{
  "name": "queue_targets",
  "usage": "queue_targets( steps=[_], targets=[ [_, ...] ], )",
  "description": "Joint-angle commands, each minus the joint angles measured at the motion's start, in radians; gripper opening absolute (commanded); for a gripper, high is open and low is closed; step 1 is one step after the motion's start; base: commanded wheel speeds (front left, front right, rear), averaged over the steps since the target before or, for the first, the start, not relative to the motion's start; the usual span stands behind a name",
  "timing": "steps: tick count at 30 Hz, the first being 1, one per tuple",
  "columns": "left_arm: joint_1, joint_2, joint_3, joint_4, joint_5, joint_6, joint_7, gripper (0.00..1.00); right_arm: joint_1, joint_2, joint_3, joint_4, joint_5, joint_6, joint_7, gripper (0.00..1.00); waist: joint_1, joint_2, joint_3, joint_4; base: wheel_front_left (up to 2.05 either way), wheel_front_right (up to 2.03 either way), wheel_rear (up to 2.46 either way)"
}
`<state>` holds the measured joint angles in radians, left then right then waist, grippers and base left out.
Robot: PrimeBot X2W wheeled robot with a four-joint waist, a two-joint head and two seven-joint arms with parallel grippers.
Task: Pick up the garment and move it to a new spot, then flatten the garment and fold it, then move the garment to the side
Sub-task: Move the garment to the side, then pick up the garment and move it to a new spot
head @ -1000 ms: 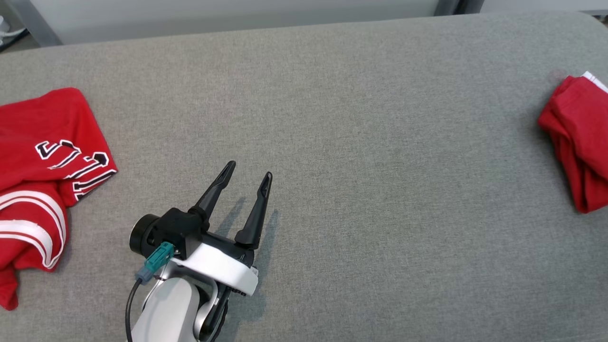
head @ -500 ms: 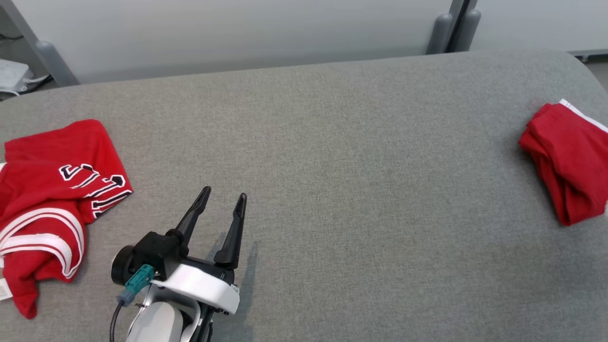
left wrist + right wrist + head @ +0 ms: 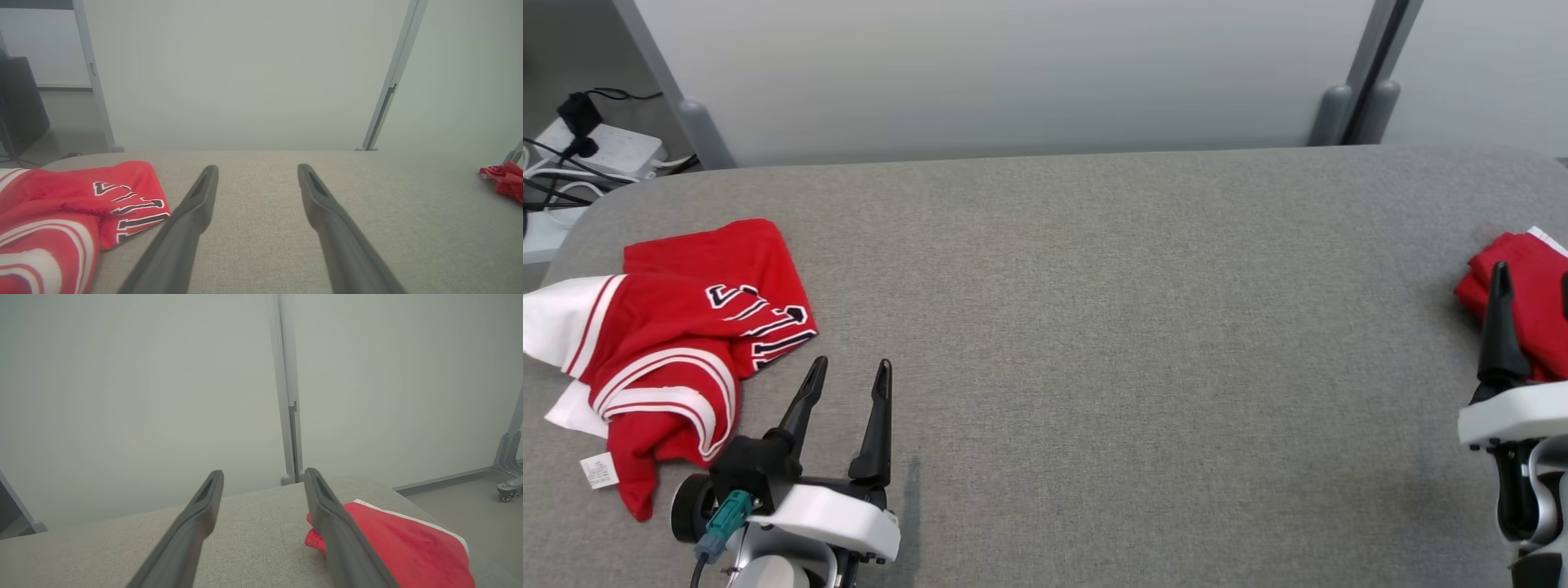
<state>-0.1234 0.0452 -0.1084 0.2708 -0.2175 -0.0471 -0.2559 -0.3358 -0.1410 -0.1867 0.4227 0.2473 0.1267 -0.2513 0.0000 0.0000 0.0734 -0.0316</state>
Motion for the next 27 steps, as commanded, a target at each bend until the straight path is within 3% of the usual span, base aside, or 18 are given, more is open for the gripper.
queue_targets(
  steps=[1, 27],
  targets=[
    [-0.006, 0.005, 0.040, -0.028, 0.009, 0.020, -0.006, 1.00, 0.016, -0.005, 0.025, -0.040, -0.001, 0.004, -0.010, 1.00, 0.0000, 0.0000, -0.014, 0.018, 0.00, 0.00, 0.00],
    [0.054, 0.005, 0.099, -0.023, 0.020, 0.033, -0.006, 1.00, 0.129, 0.053, 0.057, -0.058, -0.028, 0.004, -0.010, 1.00, 0.0000, 0.0000, -0.041, 0.028, 0.00, 0.00, 0.00]
  ],
)
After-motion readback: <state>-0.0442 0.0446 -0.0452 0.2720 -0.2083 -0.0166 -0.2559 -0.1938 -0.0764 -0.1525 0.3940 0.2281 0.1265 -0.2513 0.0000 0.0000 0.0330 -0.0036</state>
